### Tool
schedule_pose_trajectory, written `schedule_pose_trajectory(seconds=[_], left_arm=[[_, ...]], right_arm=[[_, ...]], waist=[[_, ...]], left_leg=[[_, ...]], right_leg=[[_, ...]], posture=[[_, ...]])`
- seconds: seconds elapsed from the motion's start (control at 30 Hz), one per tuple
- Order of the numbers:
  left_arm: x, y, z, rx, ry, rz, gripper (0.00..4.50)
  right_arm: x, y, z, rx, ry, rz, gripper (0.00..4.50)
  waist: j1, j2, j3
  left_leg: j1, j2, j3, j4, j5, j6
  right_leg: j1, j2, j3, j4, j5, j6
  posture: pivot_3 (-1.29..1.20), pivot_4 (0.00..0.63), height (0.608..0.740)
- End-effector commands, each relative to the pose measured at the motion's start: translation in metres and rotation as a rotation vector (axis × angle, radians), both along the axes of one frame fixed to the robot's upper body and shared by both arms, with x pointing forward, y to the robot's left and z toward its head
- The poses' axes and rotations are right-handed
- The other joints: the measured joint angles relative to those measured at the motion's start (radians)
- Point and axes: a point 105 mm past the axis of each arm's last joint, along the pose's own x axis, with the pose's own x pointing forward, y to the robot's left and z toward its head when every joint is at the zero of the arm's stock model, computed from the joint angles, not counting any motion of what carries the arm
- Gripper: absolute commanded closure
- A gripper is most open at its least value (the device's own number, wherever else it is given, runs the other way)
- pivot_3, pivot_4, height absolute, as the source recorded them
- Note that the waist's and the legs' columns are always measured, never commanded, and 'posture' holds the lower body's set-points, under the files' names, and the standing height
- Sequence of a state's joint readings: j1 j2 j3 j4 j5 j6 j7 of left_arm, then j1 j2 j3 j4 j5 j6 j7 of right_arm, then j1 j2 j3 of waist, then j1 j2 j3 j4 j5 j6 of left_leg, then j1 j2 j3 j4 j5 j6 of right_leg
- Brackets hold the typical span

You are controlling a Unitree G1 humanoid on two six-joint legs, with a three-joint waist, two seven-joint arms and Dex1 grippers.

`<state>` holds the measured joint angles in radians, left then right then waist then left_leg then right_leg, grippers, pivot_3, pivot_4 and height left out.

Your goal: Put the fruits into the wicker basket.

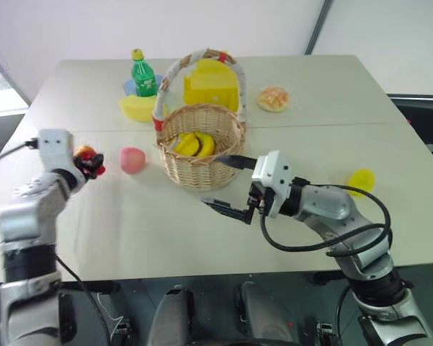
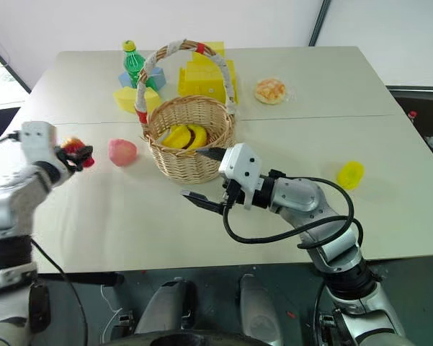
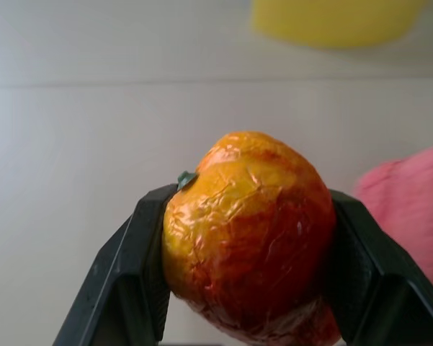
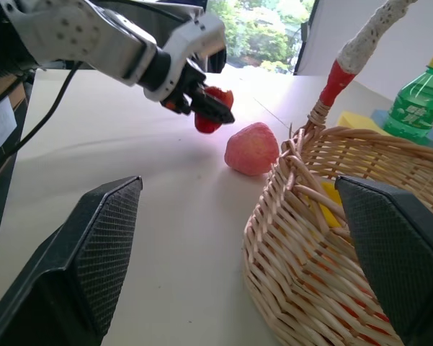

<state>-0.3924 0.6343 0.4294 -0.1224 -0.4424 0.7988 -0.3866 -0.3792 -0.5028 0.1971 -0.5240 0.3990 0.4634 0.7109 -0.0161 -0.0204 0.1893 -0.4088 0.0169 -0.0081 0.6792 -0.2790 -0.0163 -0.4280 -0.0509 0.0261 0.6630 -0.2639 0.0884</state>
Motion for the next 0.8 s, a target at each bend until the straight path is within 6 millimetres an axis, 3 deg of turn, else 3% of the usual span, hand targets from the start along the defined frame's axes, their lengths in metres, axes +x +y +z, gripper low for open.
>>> schedule_pose_trajectory(seconds=[0.03,0.07,0.17,0.3,0.43,0.57,0.6,0.67,0.7,0.8], left_arm=[[-0.034,-0.058,0.06,0.022,-0.22,-0.385,2.22],[-0.044,-0.085,0.067,0.009,-0.235,-0.521,2.22],[-0.058,-0.132,0.068,0.007,-0.229,-0.721,2.22],[-0.039,-0.177,0.059,0.063,-0.221,-0.746,2.22],[-0.009,-0.188,0.053,0.116,-0.221,-0.665,2.22],[0.001,-0.195,0.052,0.095,-0.234,-0.671,2.22],[0.002,-0.195,0.053,0.08,-0.236,-0.673,1.21],[-0.001,-0.198,0.054,0.098,-0.254,-0.704,0.33],[-0.005,-0.198,0.056,0.102,-0.269,-0.723,0.06],[-0.023,-0.187,0.071,0.012,-0.313,-0.792,0.06]], right_arm=[[0.0,-0.006,0.021,0.02,-0.073,0.001,0.0],[0.003,-0.009,0.023,0.017,-0.08,-0.009,0.0],[0.008,-0.014,0.026,0.009,-0.092,-0.026,0.0],[0.011,-0.016,0.028,0.009,-0.098,-0.045,0.0],[0.011,-0.015,0.028,0.012,-0.101,-0.058,0.0],[0.009,-0.017,0.028,0.016,-0.098,-0.08,0.0],[0.008,-0.017,0.027,0.016,-0.098,-0.082,0.0],[0.006,-0.018,0.028,0.019,-0.097,-0.094,0.0],[0.005,-0.019,0.028,0.021,-0.097,-0.1,0.0],[0.003,-0.02,0.029,0.022,-0.096,-0.113,0.0]], waist=[[0.004,0.0,0.0],[0.006,0.0,0.0],[0.009,0.0,0.0],[0.004,0.0,0.0],[-0.004,0.0,0.0],[-0.003,0.0,0.0],[-0.001,0.0,0.0],[0.002,0.0,0.0],[0.003,0.0,0.0],[0.001,0.0,0.0]], left_leg=[[0.0,0.0,0.0,0.0,0.0,0.0],[0.0,-0.001,0.0,0.0,0.0,0.0],[0.001,-0.004,-0.001,0.0,0.0,0.0],[0.001,-0.005,-0.001,0.0,0.0,0.0],[0.002,-0.005,0.0,0.001,0.0,0.0],[0.002,-0.003,0.0,0.001,0.0,0.0],[0.002,-0.002,0.0,0.001,0.0,0.0],[0.001,-0.002,0.0,0.001,0.0,0.0],[0.001,-0.002,0.0,0.001,0.0,0.0],[0.001,-0.002,0.0,0.001,0.0,0.0]], right_leg=[[0.0,-0.001,0.0,0.0,0.0,0.0],[0.001,-0.002,0.0,0.0,0.0,0.0],[0.003,-0.006,-0.001,-0.001,0.0,0.0],[0.004,-0.004,-0.002,-0.001,0.0,0.0],[0.003,0.003,0.0,-0.001,0.0,0.0],[0.003,0.006,0.0,0.0,0.0,0.0],[0.002,0.006,0.0,0.0,0.0,0.0],[0.002,0.006,0.0,0.0,0.0,0.0],[0.002,0.005,0.0,0.0,0.0,0.0],[0.002,0.005,0.0,0.0,0.0,0.0]], posture=[[0.0,0.15,0.74],[0.0,0.15,0.74],[0.0,0.15,0.74],[0.0,0.15,0.74],[0.0,0.15,0.74],[0.0,0.15,0.74],[0.0,0.15,0.74],[0.0,0.15,0.74],[0.0,0.15,0.74],[0.0,0.15,0.74]])
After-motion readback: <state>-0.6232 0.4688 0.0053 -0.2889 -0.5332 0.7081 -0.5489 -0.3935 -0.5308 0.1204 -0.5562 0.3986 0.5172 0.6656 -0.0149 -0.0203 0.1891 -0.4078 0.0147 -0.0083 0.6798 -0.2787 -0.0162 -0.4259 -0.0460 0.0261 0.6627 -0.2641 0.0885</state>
